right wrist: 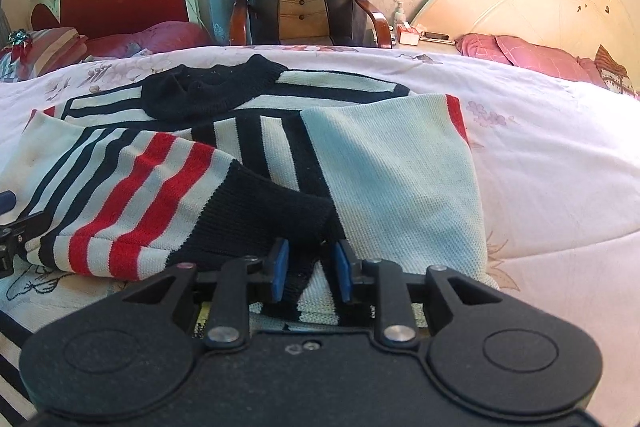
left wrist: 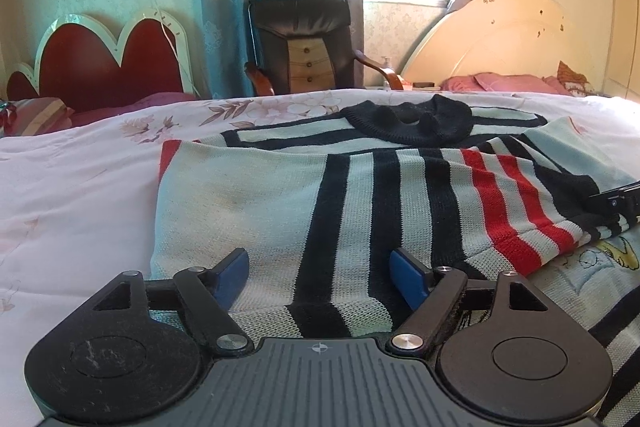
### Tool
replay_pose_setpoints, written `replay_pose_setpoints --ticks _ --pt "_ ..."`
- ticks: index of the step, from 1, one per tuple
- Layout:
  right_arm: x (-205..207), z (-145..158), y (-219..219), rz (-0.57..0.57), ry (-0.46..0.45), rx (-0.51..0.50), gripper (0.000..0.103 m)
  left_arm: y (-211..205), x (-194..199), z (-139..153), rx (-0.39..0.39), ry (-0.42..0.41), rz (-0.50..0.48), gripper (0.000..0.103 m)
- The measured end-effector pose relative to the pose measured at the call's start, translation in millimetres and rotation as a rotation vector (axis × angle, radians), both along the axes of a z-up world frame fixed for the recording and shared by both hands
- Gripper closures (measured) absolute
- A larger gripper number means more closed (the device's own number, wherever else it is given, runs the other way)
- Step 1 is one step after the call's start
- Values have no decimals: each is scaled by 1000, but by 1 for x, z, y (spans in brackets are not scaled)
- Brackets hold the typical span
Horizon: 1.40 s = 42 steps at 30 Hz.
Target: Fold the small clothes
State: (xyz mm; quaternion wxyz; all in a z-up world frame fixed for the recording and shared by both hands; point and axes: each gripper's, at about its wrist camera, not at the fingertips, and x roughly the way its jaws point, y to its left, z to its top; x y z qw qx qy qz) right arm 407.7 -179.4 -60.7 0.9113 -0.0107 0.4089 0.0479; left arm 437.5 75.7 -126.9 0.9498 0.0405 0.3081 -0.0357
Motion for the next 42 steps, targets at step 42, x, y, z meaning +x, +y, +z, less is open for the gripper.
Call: replay_pose_setpoints --ticks 42 --pt "-309 -25 -167 -139 195 798 61 108 -305 -22 -819 268 157 46"
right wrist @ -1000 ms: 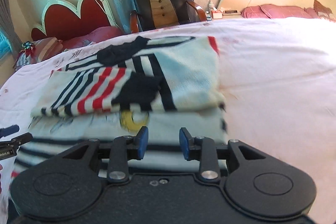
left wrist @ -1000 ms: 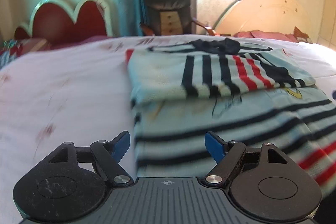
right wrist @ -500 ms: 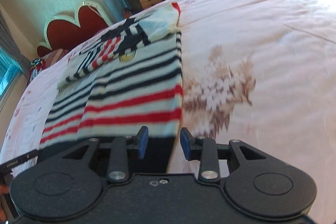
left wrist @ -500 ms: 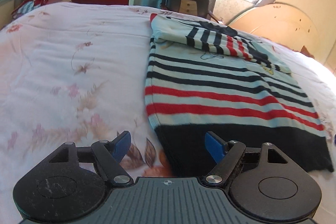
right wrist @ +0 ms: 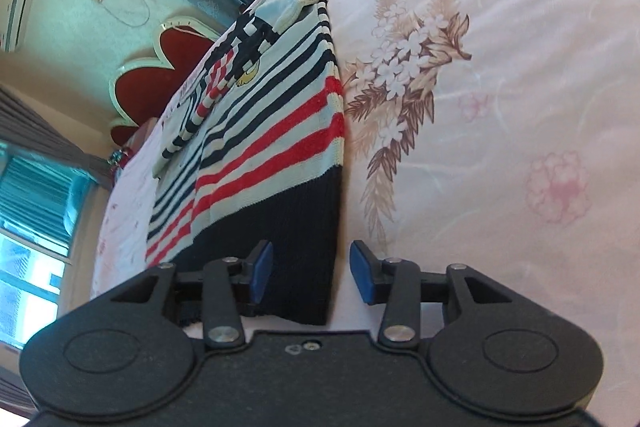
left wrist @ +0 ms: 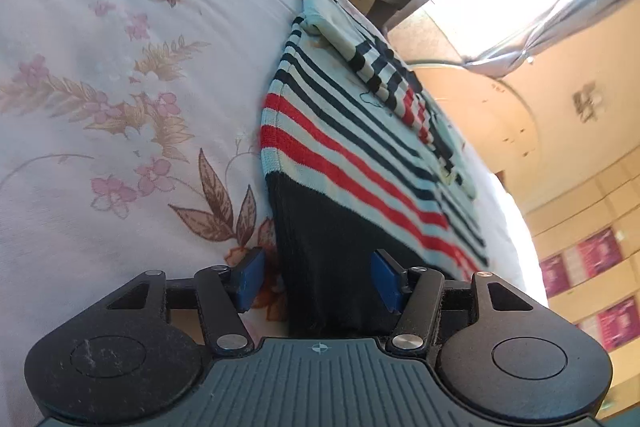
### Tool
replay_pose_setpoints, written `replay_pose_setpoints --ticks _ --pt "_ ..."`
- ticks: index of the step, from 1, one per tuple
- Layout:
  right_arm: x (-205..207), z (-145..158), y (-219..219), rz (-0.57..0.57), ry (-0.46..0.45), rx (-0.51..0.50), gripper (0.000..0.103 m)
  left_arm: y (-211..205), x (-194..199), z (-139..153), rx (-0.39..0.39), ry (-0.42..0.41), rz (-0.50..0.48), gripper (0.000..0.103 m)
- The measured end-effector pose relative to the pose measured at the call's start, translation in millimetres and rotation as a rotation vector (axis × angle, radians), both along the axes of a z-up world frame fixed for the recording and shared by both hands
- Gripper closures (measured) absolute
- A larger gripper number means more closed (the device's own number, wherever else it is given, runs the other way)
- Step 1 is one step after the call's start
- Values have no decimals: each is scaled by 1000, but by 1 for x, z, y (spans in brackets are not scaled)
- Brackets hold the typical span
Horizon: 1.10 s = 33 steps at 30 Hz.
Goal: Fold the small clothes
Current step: 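Grasp the dark hem of the folded strip with the left tool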
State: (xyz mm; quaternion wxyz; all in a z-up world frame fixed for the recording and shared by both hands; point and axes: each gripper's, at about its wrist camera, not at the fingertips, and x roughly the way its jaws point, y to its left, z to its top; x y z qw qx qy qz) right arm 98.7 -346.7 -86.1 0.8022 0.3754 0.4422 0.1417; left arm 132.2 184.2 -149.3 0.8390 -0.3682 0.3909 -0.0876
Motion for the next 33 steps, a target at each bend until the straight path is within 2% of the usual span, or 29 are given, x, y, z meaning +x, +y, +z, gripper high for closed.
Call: replay_pose_setpoints --ticks 2,5,8,10,11,12,13,14,15,17,19,21,23,25,26,33 --pt "4 -4 0 -8 17 54 61 0 7 -2 -21 -7 -38 46" --pt "13 -7 7 13 25 77 61 -9 22 -9 -67 -18 -128 46" --pt "22 -8 15 36 20 87 62 -11 31 -13 -102 -27 -118 48" --pt "26 -11 20 45 29 88 75 -13 36 -15 -77 -10 -102 71" --pt "28 -12 23 52 39 75 88 -14 39 -17 -51 5 -91 91" --pt "29 -14 26 57 50 53 97 -14 40 -19 -49 6 -82 94" --pt "30 -14 27 56 47 34 96 -12 39 -19 -57 -5 -67 95" --pt "30 -11 27 52 34 23 96 -14 36 -14 -33 -26 -58 95" --pt "28 -5 28 48 15 4 97 -15 31 -5 -24 -73 -56 96" --pt "21 11 26 49 -50 4 97 -9 17 9 -94 -186 -43 96" --pt "10 25 21 60 -131 50 97 -6 12 13 -117 -221 -36 95" --pt "6 26 15 51 -156 66 97 -6 19 1 -83 -152 -35 95" --pt "11 11 13 36 -98 33 97 -5 26 -21 -68 -47 -9 95" --pt "19 -6 15 23 -4 1 97 -3 24 -25 -122 -65 24 95" --pt "20 -8 16 17 4 6 97 -3 23 -23 -123 -72 31 95" --pt "27 9 12 -12 -60 15 97 1 26 -12 -193 -135 94 95"
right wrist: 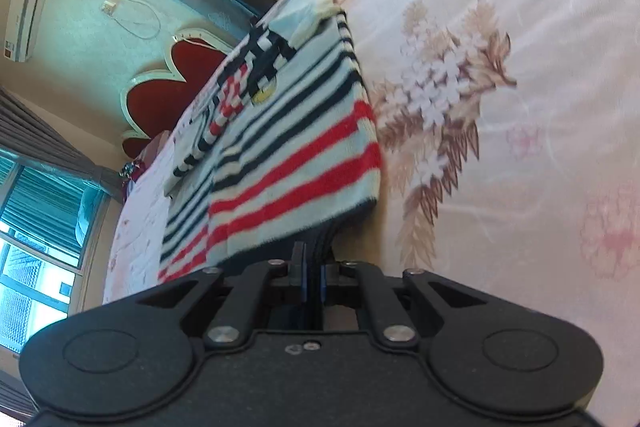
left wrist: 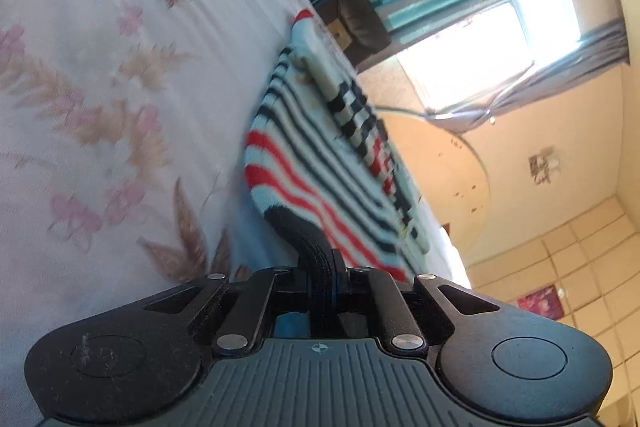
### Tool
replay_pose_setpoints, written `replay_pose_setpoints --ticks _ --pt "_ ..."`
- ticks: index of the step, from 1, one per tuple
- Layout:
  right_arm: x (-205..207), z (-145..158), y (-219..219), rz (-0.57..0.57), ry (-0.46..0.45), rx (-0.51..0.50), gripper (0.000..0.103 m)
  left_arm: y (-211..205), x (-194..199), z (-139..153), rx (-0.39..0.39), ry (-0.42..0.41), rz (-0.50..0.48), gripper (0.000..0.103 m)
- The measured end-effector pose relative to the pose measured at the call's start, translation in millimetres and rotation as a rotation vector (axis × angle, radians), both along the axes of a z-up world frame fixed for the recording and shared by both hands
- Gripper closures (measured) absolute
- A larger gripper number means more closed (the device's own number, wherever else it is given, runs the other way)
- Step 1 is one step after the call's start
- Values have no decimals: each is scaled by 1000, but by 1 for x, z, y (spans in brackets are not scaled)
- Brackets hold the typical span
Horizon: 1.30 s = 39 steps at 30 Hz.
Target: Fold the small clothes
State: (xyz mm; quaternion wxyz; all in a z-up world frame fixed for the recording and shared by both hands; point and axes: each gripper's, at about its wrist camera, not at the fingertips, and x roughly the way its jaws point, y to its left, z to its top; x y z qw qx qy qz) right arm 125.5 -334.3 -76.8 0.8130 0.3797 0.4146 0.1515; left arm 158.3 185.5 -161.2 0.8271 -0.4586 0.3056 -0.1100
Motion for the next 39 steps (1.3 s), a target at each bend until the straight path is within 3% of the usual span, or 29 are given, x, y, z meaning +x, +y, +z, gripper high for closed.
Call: replay_pose_setpoints --ticks 5,10,15,20,25,30,34,39 --pt "23 22 -2 -16 -75 4 97 1 30 28 -4 -67 32 95" --pt "66 47 -4 -60 -121 -5 97 0 89 60 8 -106 41 95" --pt "127 71 -4 -96 -145 -28 97 0 160 85 53 -100 33 95" --pt "205 80 -1 -115 -145 -24 97 3 241 87 83 -70 16 95" --pt "288 63 8 -121 -83 -40 97 3 316 65 127 -10 -2 95" --pt "343 28 10 -142 -23 -21 97 5 372 45 140 25 -22 95" --pt "370 5 11 -159 6 -5 96 -1 396 33 146 -8 -59 95" --pt "382 -7 9 -166 -62 36 75 -3 404 24 143 -46 -27 95"
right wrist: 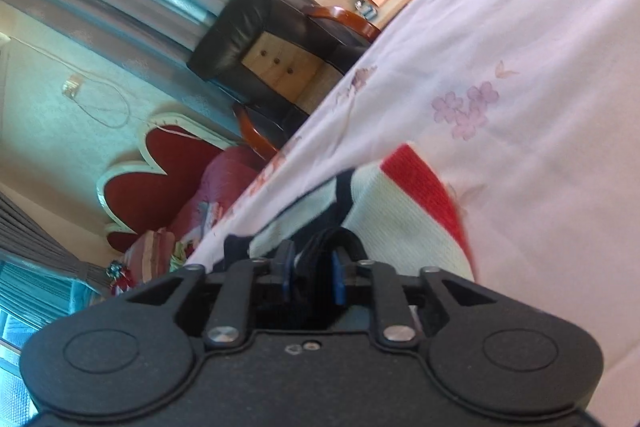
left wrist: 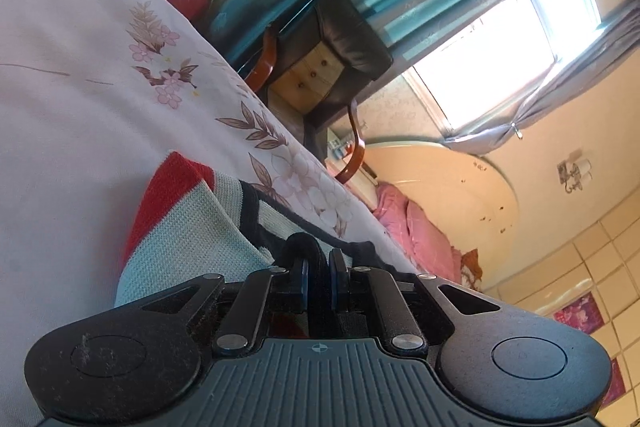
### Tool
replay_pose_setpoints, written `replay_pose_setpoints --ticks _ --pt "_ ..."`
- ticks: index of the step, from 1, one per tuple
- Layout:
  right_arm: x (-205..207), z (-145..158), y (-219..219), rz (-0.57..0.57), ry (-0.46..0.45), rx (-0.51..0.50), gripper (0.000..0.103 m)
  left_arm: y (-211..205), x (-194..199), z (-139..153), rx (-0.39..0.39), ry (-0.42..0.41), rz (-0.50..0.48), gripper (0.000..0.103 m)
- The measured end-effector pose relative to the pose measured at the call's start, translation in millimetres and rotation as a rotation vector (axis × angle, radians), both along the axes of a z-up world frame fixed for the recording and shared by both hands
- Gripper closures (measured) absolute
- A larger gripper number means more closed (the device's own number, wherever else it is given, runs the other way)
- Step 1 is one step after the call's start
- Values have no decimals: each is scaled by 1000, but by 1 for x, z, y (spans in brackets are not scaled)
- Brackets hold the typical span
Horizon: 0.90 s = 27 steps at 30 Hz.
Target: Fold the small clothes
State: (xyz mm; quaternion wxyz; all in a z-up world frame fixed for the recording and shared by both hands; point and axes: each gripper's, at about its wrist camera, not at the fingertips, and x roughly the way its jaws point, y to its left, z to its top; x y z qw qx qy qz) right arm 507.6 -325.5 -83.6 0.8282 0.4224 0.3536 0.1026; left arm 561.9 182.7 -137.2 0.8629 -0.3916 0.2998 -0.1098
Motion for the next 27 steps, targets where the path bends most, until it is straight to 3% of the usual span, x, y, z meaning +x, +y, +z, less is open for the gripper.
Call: replay_pose_setpoints --ticks 2,4,5,6,7,9,11,14,16,20,23,25,27 --pt "2 2 -1 -6 -33 0 67 -2 1 -1 21 -9 -5 92" --pt "2 7 -2 -24 -65 -30 53 -2 1 3 45 -32 2 73" --pt "1 10 -3 -37 -83 -48 47 -2 -2 6 67 -54 19 50" --pt "0 13 -4 -43 -98 -61 48 -1 -4 10 86 -78 40 33" --pt "1 14 -4 -34 -102 -75 48 0 -5 14 99 -95 58 30" --pt "3 18 -2 0 -108 -125 52 2 -2 20 133 -105 38 31" --pt "6 23 4 46 -116 -182 56 -4 5 26 232 -84 -4 32" --pt "11 30 16 91 -121 -277 58 -15 17 29 365 -31 -75 47" --pt "15 36 24 107 -132 -331 59 -22 23 30 436 -9 -115 48" --pt "5 40 19 -4 -187 -325 58 -30 27 21 501 45 -125 55" --pt "10 36 25 66 -177 -366 58 -34 24 19 537 36 -119 58" --pt "17 34 36 133 -150 -434 58 -39 21 21 581 32 -115 65" --pt "27 30 50 187 -96 -521 60 -42 18 22 607 23 -99 86"
